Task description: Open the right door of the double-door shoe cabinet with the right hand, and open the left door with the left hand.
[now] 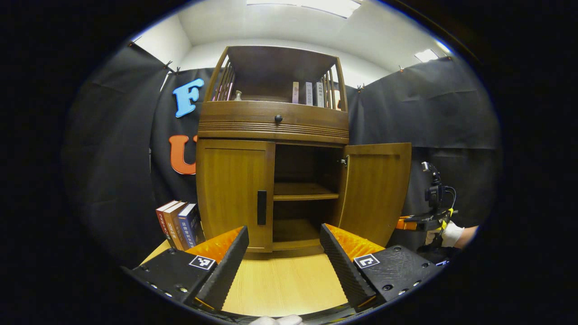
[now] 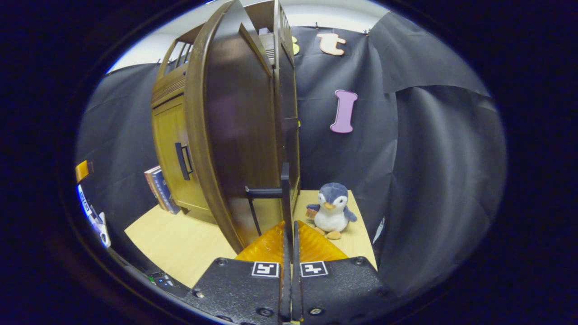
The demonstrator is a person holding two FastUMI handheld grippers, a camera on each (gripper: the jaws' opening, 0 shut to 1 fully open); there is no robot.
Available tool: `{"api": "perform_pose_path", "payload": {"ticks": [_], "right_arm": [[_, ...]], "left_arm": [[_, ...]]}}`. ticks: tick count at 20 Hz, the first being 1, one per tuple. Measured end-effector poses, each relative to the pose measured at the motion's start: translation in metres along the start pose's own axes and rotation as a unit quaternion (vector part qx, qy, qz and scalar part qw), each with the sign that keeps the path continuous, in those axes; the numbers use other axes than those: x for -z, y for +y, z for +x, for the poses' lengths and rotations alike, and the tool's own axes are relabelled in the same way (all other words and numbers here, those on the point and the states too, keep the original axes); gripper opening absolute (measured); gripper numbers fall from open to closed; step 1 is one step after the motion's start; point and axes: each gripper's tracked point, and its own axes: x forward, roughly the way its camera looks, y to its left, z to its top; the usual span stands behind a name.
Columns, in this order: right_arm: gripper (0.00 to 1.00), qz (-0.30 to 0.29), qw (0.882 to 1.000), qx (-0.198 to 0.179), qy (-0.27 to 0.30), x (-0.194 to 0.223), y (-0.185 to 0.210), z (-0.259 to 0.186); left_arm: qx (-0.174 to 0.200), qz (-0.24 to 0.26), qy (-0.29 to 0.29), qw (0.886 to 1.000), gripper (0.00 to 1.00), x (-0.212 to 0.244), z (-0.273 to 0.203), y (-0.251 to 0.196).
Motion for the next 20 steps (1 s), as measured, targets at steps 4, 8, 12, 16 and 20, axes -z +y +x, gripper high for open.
{"api": "perform_pose_path", "payload": {"ticks": [4,8,12,16,20], "right_arm": [[0.11,-0.040,0.998,-0.050,0.001,-0.001,-0.006,-0.016],[0.41,-0.044,0.997,-0.063,-0.013,-0.020,-0.027,-0.053],[0.75,-0.023,0.998,-0.032,-0.045,-0.048,-0.041,-0.098],[0.88,0.000,0.997,-0.009,-0.080,-0.072,-0.009,-0.129],[0.92,0.029,0.991,0.034,-0.123,-0.100,0.040,-0.145]], "left_arm": [[-0.043,-0.025,-0.002,0.999,0.95,-0.002,-0.006,-0.011],[-0.087,-0.038,-0.005,0.995,0.94,-0.002,-0.016,-0.016],[-0.132,-0.018,-0.006,0.991,0.94,-0.007,-0.022,-0.011],[-0.142,0.003,-0.011,0.990,0.94,-0.014,-0.014,-0.002],[-0.122,0.027,-0.018,0.992,0.94,-0.021,0.013,0.012]]}}
